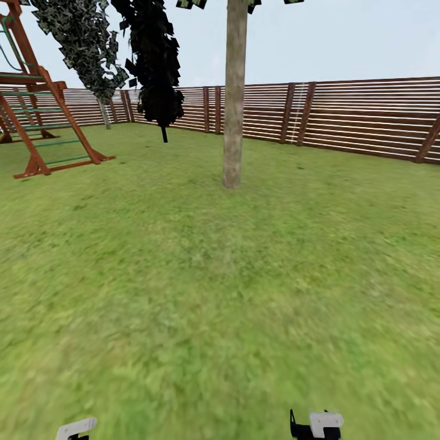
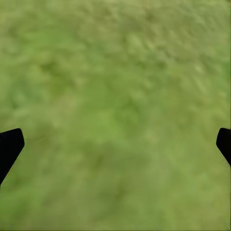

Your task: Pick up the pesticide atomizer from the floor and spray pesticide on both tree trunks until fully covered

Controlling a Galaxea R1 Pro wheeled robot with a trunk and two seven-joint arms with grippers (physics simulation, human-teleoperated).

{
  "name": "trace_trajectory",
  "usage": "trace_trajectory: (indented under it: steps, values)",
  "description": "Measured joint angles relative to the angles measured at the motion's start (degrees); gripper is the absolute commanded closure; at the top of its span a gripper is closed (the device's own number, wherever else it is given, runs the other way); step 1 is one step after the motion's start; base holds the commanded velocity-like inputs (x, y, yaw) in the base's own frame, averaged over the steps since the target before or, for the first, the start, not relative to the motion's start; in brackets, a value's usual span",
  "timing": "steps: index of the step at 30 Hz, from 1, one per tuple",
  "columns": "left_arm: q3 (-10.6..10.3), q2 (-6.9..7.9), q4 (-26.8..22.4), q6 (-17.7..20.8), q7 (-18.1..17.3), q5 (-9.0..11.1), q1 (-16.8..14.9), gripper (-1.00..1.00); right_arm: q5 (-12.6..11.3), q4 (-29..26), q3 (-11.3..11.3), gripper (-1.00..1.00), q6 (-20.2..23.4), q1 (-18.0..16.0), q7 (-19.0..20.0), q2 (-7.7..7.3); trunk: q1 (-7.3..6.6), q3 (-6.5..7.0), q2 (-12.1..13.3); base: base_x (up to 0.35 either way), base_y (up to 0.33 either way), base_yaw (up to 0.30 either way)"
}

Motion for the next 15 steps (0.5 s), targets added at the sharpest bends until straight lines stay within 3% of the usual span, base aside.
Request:
trace_trajectory:
  steps: [15]
  values:
    - [0.01,0.00,-0.01,0.00,0.00,0.00,0.00,1.00,0.00,0.00,0.01,-1.00,0.00,0.00,0.02,0.00,0.00,0.00,0.00,0.339,0.000,0.000]
